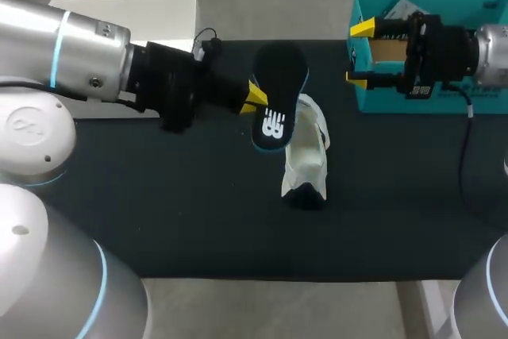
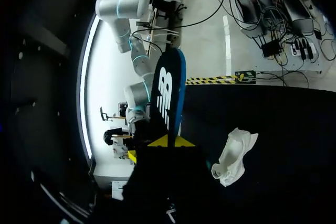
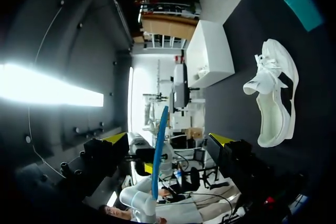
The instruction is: Take the shoe out of the shoebox, open the shoe tongue, remove and reinsert the insole, then place the shoe into the shoebox
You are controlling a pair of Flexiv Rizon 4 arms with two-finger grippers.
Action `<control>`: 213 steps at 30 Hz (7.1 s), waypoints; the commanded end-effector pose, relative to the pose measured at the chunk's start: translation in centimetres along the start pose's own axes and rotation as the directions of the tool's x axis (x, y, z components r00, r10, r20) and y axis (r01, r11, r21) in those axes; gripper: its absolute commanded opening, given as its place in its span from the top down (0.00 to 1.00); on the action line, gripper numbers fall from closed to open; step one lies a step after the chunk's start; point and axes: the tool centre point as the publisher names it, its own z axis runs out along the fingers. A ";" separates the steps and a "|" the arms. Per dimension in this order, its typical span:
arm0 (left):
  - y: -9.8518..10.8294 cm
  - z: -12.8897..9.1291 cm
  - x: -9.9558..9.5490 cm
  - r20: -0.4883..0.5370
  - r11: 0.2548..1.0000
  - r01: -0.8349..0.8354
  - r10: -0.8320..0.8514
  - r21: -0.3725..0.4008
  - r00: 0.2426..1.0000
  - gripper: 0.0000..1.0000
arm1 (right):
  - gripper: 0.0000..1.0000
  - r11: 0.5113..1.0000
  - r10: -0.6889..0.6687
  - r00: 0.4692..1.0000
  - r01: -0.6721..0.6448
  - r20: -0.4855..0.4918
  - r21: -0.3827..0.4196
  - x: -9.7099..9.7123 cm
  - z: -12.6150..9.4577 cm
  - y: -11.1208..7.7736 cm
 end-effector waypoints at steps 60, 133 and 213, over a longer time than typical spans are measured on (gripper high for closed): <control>8.3 3.2 -5.0 -0.715 0.986 -0.115 0.166 0.119 0.680 0.00 | 1.00 0.998 0.051 0.989 -0.057 0.136 0.039 -5.1 4.9 -0.1; 9.8 2.9 -1.5 0.017 0.962 -0.270 0.271 -0.049 0.963 0.00 | 1.00 0.999 0.037 0.999 -0.036 -0.012 0.040 -2.7 3.4 -0.8; 5.6 7.5 1.5 0.241 0.983 0.152 -0.124 -0.103 0.963 1.00 | 0.00 0.995 -0.027 0.938 0.058 0.346 -0.078 -9.2 -5.7 -2.8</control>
